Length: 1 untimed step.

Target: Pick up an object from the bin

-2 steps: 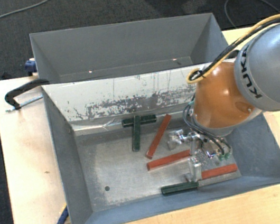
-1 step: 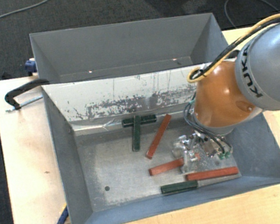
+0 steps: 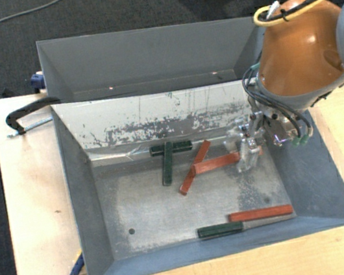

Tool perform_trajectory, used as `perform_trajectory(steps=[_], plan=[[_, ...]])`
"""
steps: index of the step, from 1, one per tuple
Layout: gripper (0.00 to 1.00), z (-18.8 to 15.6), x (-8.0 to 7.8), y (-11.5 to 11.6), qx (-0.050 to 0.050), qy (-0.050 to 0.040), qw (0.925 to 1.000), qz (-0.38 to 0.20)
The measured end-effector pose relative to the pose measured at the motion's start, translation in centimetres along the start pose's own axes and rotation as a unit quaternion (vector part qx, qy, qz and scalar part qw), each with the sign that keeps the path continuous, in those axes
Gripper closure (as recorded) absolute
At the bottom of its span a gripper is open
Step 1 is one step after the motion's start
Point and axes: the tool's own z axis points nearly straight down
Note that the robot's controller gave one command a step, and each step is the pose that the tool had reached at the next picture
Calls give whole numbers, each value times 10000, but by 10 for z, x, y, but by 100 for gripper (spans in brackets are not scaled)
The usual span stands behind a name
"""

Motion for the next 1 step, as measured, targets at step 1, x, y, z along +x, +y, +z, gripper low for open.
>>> perform_trajectory(steps=[1], plan=[[100,7,-10,35,-18,41,9997,-227]])
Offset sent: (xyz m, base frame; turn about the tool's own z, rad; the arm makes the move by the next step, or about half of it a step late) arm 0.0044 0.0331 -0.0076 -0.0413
